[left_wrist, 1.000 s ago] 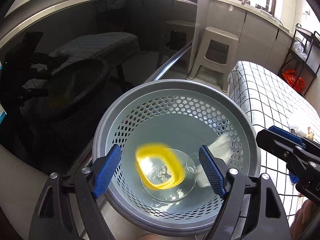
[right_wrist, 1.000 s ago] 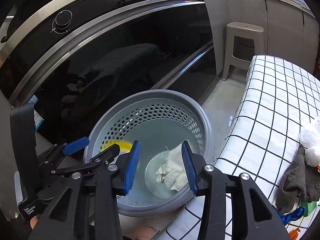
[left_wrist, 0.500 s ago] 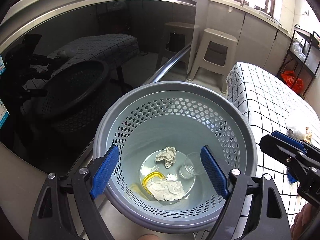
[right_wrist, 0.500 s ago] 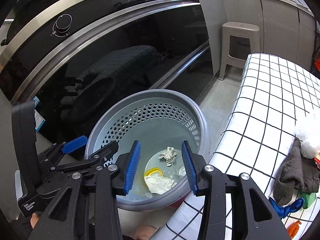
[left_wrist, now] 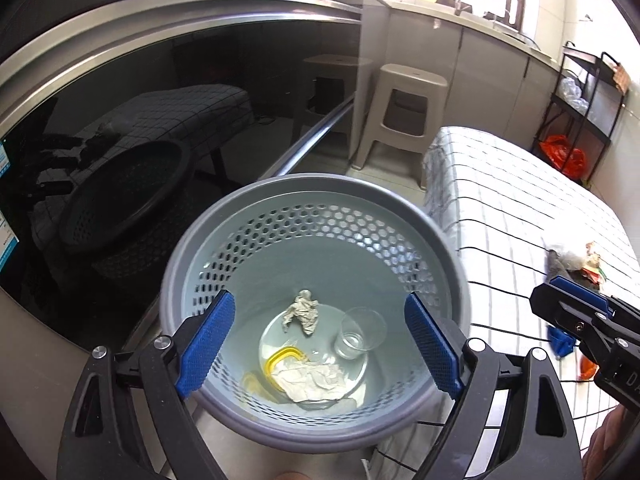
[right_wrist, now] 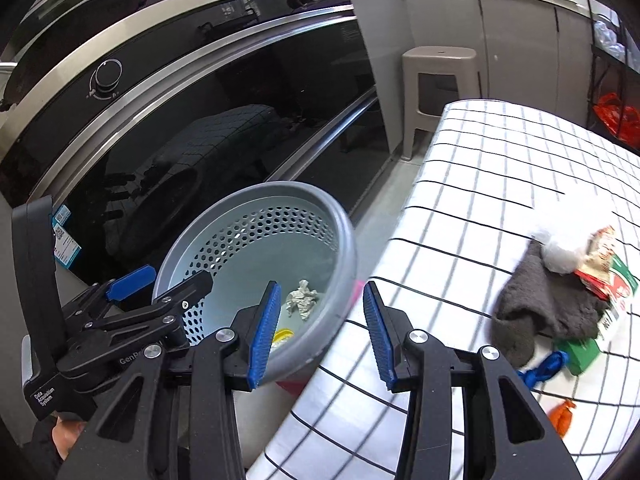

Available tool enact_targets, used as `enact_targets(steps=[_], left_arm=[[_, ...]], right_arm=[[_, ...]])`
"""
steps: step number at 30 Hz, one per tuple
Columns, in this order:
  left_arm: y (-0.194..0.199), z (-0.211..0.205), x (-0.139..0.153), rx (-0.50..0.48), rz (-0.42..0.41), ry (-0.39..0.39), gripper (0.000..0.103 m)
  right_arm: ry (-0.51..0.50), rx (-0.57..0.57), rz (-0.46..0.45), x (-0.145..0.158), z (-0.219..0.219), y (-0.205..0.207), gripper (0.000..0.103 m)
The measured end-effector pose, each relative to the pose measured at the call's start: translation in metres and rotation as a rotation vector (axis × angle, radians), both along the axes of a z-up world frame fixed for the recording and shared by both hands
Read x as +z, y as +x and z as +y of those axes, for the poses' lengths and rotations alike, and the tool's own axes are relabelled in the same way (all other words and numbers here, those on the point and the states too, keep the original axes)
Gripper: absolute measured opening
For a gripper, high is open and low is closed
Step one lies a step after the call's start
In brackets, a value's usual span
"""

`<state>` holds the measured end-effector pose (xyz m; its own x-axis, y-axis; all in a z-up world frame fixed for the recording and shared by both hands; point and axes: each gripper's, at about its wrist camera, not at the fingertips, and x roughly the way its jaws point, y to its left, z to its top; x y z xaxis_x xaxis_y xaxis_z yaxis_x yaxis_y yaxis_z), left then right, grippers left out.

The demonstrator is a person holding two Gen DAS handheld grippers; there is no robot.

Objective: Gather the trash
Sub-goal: 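Move both open tools back toward the trash on the table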

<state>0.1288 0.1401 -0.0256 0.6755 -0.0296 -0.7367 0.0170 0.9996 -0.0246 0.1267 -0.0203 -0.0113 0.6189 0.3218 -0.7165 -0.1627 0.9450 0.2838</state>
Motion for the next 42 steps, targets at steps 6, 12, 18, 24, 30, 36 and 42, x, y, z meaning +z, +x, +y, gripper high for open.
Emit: enact_targets(steps=[6, 12, 18, 24, 30, 36, 42], left_arm=[[-0.01, -0.027, 0.004, -0.062, -0.019, 0.003, 0.085], [-0.018, -0.064, 0.005, -0.132, -0.021, 0.007, 0.088], [-0.026, -0.104, 0.005, -0.197, -0.023, 0.002, 0.088], [-0.03, -0.142, -0.002, -0.249, -0.018, 0.018, 0.09], [-0.028, -0.165, -0.011, -0.267, 0.005, 0.042, 0.09], [-0.026, -0.174, -0.017, -0.269, 0.017, 0.055, 0.09], [-0.022, -0.172, -0.024, -0.255, 0.039, 0.061, 0.09]], right_arm=[[-0.035, -0.081, -0.017, 0.006, -0.036, -0.03, 0.044], [-0.074, -0.177, -0.023, 0.01, -0.086, -0.058, 0.048], [-0.088, -0.269, -0.022, 0.012, -0.136, -0.077, 0.051], [-0.05, -0.318, 0.003, -0.001, -0.167, -0.09, 0.051], [-0.016, -0.344, 0.042, -0.024, -0.175, -0.102, 0.054], [-0.066, -0.314, 0.067, -0.039, -0.162, -0.104, 0.054], [-0.068, -0.287, 0.095, -0.048, -0.154, -0.099, 0.056]])
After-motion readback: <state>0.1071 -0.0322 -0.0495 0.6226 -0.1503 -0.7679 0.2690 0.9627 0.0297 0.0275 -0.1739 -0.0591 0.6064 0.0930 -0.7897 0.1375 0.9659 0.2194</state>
